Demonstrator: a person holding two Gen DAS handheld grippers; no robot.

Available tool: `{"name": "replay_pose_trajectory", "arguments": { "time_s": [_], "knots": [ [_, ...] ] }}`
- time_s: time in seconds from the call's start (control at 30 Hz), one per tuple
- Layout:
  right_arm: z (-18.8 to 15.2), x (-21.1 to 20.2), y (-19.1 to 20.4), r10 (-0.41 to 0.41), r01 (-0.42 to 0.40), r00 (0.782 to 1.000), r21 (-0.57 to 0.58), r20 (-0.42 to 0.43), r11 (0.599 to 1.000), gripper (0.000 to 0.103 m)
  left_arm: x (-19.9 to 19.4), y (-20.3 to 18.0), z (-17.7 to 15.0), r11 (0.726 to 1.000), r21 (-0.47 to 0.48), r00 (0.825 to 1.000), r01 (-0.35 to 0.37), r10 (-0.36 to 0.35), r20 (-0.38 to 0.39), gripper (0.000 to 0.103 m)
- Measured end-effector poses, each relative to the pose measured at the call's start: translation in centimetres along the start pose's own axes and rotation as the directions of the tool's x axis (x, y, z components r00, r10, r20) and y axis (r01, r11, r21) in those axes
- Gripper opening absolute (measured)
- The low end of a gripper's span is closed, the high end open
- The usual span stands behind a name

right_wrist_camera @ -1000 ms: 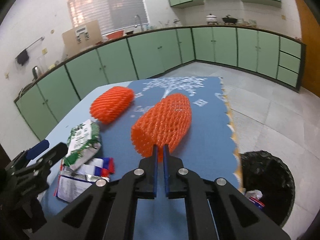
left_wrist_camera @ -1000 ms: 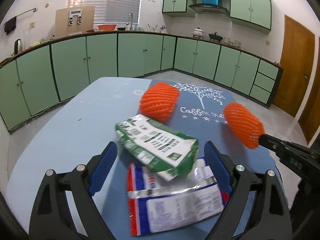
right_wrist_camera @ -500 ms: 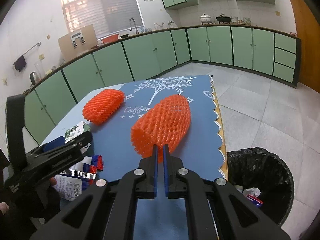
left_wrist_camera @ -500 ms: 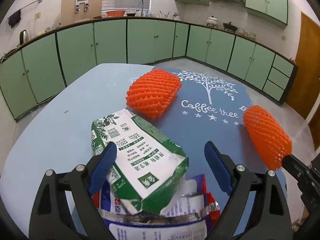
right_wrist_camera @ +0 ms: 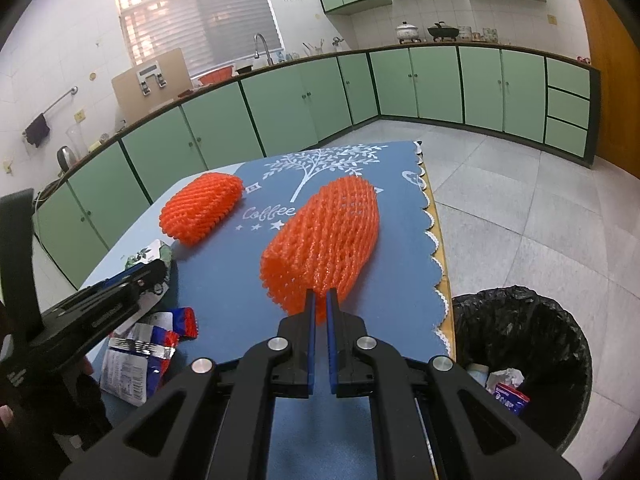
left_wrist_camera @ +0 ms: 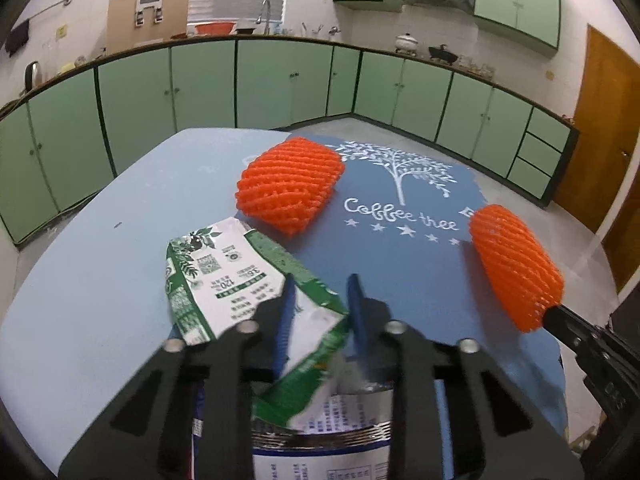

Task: Collect trash
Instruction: 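Grasp the long orange foam net with the right gripper while the left gripper grasps the green milk carton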

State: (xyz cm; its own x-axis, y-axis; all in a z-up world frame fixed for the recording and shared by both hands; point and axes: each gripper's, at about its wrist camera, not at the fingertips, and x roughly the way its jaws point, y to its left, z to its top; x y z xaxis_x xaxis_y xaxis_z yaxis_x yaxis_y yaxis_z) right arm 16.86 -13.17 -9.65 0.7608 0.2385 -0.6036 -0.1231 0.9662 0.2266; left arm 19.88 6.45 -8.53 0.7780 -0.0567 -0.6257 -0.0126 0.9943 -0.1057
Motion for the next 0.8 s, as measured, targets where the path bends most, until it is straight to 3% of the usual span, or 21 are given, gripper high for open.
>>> {"name": "replay_pose_trajectory", "arguments": {
  "time_s": [0.23, 0.47, 0.5, 0.53, 0.57, 0.8],
  "knots": [
    [-0.2, -0.1, 0.1, 0.002, -0.002, 1.000, -0.005, -0.001, 1.000, 0.005, -1.8, 2.2, -1.2, 0.998, -0.035, 0.999, 0.043, -0.043, 0.003, 0.012],
    [-0.3, 0.0, 0.2, 0.006, -0.006, 1.000, -0.008, -0.001, 1.000, 0.005, -4.0, 5.0, -1.9, 0.997, -0.058, 0.999, 0.054, -0.054, 0.003, 0.014],
    [-0.3, 0.0, 0.2, 0.005, -0.005, 1.000, -0.010, 0.000, 1.000, 0.005, -4.2, 5.4, -1.8, 0.994, -0.081, 0.998, 0.068, -0.068, 0.005, 0.028],
    [-0.4, 0.0, 0.2, 0.004, -0.004, 1.000, -0.012, -0.001, 1.000, 0.005, -4.4, 5.6, -1.6, 0.992, -0.101, 0.997, 0.071, -0.071, 0.008, 0.052],
    [-0.4, 0.1, 0.3, 0.005, -0.005, 1.000, -0.012, -0.003, 1.000, 0.005, -4.5, 5.5, -1.5, 0.992, -0.110, 0.998, 0.060, -0.059, 0.013, 0.060],
    [-0.5, -0.1, 0.3, 0.008, -0.008, 1.000, -0.014, -0.003, 1.000, 0.005, -3.7, 4.4, -1.6, 0.995, -0.095, 1.000, -0.031, 0.031, 0.001, 0.075]
  ]
}}
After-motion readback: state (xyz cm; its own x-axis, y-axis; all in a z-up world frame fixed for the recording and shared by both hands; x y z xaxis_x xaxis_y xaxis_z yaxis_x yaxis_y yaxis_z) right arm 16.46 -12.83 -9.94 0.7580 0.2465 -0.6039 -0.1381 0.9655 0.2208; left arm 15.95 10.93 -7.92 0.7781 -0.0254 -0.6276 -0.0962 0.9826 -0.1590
